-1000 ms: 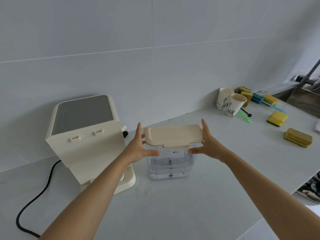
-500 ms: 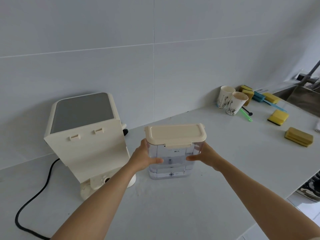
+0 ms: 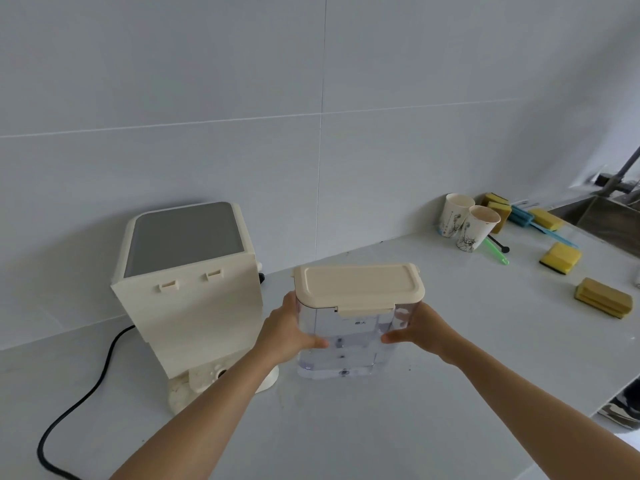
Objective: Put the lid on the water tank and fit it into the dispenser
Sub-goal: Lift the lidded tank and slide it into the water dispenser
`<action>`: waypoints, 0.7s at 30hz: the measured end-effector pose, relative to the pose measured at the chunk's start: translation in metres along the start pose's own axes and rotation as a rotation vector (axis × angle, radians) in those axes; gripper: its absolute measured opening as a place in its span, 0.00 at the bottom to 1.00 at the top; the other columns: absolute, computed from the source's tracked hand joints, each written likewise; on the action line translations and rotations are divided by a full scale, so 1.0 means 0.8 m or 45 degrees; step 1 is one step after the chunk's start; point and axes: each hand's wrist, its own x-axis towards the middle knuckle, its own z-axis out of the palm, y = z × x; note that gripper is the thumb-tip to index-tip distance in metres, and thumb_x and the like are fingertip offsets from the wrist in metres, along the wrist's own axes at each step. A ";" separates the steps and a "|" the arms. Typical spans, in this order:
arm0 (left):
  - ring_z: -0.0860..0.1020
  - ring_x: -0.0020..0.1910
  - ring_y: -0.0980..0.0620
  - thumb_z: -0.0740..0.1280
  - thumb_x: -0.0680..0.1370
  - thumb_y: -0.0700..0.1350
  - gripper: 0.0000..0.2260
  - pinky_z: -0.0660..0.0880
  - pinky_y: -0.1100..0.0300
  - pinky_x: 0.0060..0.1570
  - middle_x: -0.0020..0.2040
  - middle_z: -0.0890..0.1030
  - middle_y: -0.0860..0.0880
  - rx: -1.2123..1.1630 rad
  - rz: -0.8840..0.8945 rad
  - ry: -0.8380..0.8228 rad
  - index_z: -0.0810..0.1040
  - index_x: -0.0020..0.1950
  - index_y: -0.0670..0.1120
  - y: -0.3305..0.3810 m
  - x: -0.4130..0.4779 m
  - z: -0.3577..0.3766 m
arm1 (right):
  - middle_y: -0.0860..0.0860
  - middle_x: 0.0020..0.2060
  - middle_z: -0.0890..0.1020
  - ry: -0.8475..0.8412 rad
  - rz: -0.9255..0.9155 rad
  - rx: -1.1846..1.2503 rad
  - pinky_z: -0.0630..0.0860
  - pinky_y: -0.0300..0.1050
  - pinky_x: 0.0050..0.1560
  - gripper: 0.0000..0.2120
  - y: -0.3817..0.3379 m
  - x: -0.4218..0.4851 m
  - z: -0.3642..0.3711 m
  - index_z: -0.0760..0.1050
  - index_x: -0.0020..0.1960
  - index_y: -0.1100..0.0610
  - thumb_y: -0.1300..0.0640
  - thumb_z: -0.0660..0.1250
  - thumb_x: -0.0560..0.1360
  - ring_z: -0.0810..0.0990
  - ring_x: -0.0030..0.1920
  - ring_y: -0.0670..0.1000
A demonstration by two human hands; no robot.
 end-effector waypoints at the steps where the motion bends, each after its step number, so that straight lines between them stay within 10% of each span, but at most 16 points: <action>1: 0.73 0.54 0.48 0.78 0.60 0.50 0.37 0.70 0.55 0.51 0.57 0.75 0.47 -0.006 -0.012 0.015 0.63 0.63 0.46 0.003 -0.007 -0.007 | 0.48 0.63 0.71 -0.016 -0.002 -0.018 0.68 0.48 0.64 0.42 -0.007 -0.001 0.000 0.61 0.67 0.53 0.61 0.78 0.59 0.69 0.66 0.53; 15: 0.74 0.51 0.52 0.78 0.60 0.48 0.34 0.68 0.63 0.41 0.48 0.75 0.58 -0.052 -0.082 0.316 0.67 0.61 0.50 -0.015 -0.084 -0.129 | 0.51 0.56 0.75 -0.158 -0.213 -0.124 0.72 0.44 0.53 0.40 -0.135 0.006 0.066 0.67 0.63 0.57 0.57 0.80 0.55 0.74 0.55 0.51; 21: 0.75 0.58 0.50 0.78 0.61 0.43 0.34 0.72 0.54 0.58 0.58 0.78 0.52 -0.138 -0.105 0.418 0.68 0.64 0.49 -0.030 -0.102 -0.175 | 0.49 0.51 0.76 -0.208 -0.325 -0.142 0.72 0.43 0.51 0.38 -0.188 0.019 0.108 0.68 0.60 0.56 0.56 0.80 0.55 0.75 0.54 0.52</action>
